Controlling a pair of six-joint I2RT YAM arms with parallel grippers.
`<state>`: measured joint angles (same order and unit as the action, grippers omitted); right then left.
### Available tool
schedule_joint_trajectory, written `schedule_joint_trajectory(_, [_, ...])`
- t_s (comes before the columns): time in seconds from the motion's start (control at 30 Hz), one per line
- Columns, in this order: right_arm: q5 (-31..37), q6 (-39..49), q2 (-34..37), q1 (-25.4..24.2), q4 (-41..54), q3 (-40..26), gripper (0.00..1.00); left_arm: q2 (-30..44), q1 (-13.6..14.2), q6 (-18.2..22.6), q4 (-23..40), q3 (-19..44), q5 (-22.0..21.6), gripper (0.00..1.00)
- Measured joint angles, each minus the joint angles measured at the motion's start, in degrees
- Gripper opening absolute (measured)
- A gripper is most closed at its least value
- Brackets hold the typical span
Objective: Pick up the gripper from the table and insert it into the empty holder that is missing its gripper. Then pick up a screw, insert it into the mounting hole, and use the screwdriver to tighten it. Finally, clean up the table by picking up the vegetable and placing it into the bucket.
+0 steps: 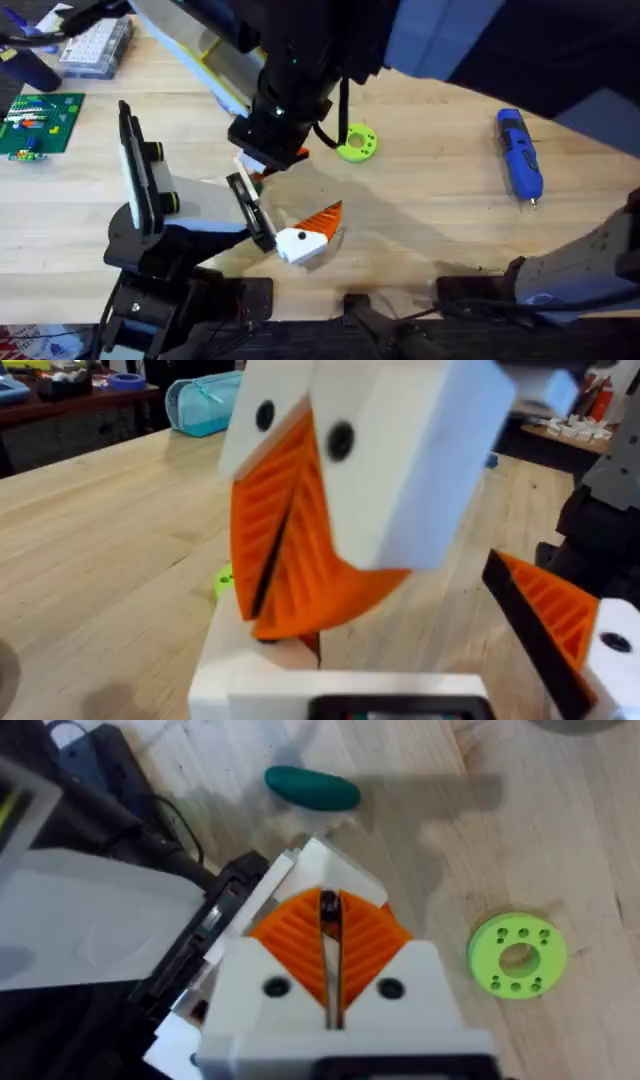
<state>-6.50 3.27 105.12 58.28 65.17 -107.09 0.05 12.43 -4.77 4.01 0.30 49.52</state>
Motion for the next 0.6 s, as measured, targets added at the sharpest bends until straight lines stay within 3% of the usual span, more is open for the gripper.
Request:
schedule_joint_trajectory(0.2, [-0.5,0.0,0.0,0.1,0.1,0.0,0.127,0.0,0.0,0.0,0.0,0.0,0.0,0.990])
schedule_joint_trajectory(0.6, [-0.8,0.2,0.0,-0.3,0.2,-0.1,0.453,0.0,0.0,0.0,0.0,0.0,-0.1,0.990])
